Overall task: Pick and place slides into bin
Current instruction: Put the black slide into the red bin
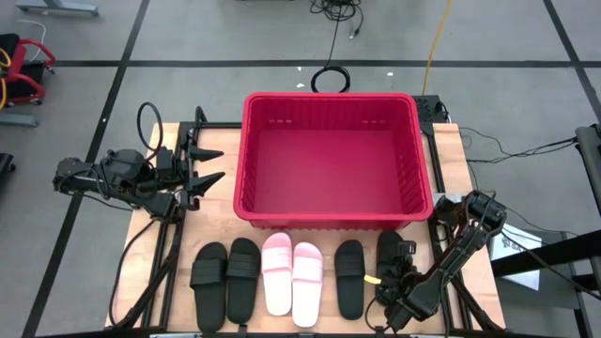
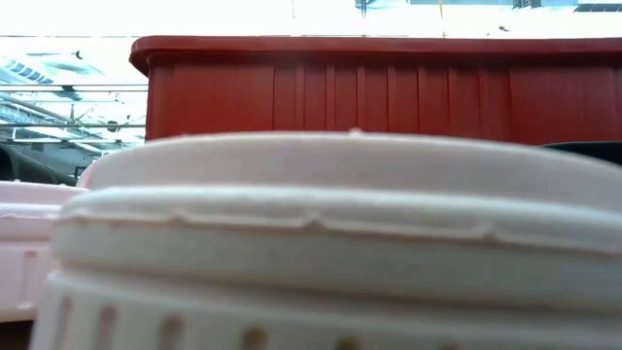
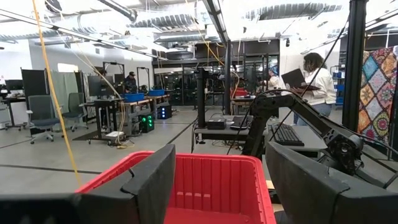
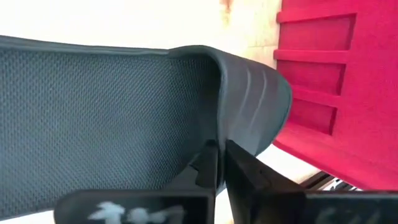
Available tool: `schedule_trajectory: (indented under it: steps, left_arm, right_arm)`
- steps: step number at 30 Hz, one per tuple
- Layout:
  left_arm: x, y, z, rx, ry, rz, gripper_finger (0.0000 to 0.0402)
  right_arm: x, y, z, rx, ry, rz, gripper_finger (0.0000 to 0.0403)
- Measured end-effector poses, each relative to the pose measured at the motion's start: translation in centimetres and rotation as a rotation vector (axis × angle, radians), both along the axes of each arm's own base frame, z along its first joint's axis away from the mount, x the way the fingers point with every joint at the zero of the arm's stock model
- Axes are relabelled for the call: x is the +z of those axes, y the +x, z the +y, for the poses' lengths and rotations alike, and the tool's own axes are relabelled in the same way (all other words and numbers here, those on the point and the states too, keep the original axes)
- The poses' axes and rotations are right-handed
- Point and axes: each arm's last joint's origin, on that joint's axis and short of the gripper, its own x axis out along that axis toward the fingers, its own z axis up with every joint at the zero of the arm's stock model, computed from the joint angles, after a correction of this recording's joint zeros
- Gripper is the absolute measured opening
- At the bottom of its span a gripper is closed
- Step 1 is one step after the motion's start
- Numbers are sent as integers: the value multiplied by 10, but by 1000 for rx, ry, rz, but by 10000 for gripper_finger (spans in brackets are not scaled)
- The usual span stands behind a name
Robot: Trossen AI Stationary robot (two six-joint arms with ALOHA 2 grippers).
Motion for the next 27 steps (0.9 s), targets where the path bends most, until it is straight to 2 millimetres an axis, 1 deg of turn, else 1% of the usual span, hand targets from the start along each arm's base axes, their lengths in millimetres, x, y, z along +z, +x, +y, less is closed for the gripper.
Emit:
schedule_trajectory:
  steps: [3, 7, 12, 20, 27]
  left_arm:
    - [0, 0, 0, 0, 0, 0, 255]
    - [0, 0, 0, 0, 0, 0, 255]
    - [-1, 0, 0, 0, 1, 6, 255]
    - [-1, 0, 0, 0, 2, 9, 255]
    - [-1, 0, 0, 0, 2, 9, 255]
  right_arm:
    - [0, 1, -1, -6, 1, 0, 11]
    - [0, 2, -1, -4, 1, 2, 5]
    - [6, 1, -3, -13, 11, -13, 4]
    - [29, -5, -10, -32, 75, -67, 3]
    - [51, -8, -15, -27, 179, -148, 3]
